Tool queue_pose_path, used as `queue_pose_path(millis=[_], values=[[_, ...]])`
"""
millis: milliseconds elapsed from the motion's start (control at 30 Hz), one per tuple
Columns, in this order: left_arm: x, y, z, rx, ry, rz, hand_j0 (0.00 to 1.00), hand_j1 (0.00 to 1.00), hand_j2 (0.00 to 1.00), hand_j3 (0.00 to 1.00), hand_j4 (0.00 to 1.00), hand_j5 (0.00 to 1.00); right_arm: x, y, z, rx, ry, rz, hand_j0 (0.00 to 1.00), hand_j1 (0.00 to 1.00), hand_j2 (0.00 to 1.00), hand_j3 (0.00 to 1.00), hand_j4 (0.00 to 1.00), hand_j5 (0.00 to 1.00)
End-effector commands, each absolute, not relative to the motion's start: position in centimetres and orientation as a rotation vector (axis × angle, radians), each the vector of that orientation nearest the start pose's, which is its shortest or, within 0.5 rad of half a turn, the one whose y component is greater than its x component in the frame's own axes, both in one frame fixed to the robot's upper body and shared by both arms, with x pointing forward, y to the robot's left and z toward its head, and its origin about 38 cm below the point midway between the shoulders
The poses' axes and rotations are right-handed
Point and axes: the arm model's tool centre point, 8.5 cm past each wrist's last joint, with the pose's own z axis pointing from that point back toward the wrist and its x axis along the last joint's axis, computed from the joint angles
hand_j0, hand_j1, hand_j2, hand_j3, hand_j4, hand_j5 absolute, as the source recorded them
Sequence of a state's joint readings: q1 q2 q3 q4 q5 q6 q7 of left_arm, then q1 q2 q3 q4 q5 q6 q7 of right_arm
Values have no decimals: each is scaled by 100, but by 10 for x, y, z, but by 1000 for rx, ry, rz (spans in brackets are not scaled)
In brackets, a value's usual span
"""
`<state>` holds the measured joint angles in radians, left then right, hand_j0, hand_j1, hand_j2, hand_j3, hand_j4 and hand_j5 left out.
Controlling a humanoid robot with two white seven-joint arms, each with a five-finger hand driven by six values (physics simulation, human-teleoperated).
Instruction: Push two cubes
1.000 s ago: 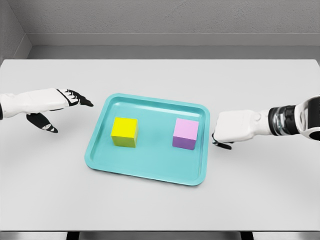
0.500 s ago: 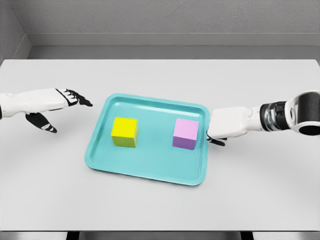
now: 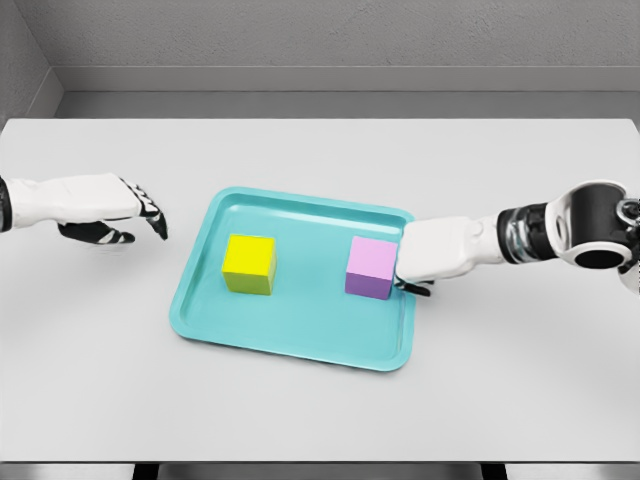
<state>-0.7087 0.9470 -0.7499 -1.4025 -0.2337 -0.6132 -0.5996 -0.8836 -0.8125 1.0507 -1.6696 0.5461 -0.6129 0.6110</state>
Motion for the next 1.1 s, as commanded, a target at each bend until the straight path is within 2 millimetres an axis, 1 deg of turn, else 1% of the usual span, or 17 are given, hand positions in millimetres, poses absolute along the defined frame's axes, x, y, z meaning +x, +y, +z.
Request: queue_pose_path(millis=[0,33,67,100,167,267,367,400,467,533,600,667,767,867,933,1000,1067], values=[[427,333,212,267,-1262,-2115,8,8,8,8,8,8,392,-198,197,300,1327,-3000,16,16,16,16,16,16],[427,327,212,258,-1275,-2123,3,3,3,3,3,3,392,-197,197,301,1328,-2996,17,17,17,17,17,17],[427,324,212,254,-1282,-2125,1,1,1,1,1,1,392,-196,197,299,1329,-2994,17,17,17,17,17,17],[427,326,211,254,-1277,-2122,2,2,2,2,2,2,392,-194,198,298,1333,-2989,17,17,17,17,17,17],[427,315,207,232,-1293,-2133,1,1,1,1,1,1,394,-188,202,302,1342,-2969,19,19,19,19,19,19],[427,290,210,201,-1362,-2154,1,1,1,1,1,1,395,-184,205,308,1348,-2954,20,20,20,20,20,20],[413,266,214,161,-1406,-2225,1,1,1,1,1,1,395,-177,205,297,1358,-2940,20,20,20,20,20,20],[411,263,213,149,-1405,-2235,1,1,1,1,1,1,395,-177,206,301,1359,-2938,20,20,20,20,20,20],[411,260,214,152,-1406,-2247,2,2,2,2,2,2,399,-181,214,333,1365,-2935,20,20,20,20,20,20],[411,256,212,146,-1413,-2251,2,2,2,2,2,2,401,-194,218,366,1357,-2957,20,20,20,20,20,20],[413,256,214,173,-1400,-2272,2,2,2,2,2,2,401,-206,218,384,1341,-2985,20,20,20,20,20,20],[412,256,214,177,-1398,-2276,2,2,2,2,2,2,400,-207,214,371,1341,-2992,21,21,21,21,21,21],[419,258,219,292,-1334,-2353,2,2,2,2,2,2,400,-215,213,380,1323,-3015,21,21,21,21,21,21],[423,261,204,336,-1243,-2403,2,2,2,2,2,2,405,-224,199,366,1294,-3073,22,22,22,22,22,22],[418,251,188,277,-1220,-2436,2,2,2,2,2,2,405,-224,190,344,1279,-3094,22,22,22,22,22,22],[415,248,185,265,-1217,-2445,2,2,2,2,2,2,406,-225,185,331,1271,-3109,23,23,23,23,23,23],[417,243,182,324,-1175,-2504,2,2,2,2,2,2,406,-223,184,328,1270,-3107,23,23,23,23,23,23]])
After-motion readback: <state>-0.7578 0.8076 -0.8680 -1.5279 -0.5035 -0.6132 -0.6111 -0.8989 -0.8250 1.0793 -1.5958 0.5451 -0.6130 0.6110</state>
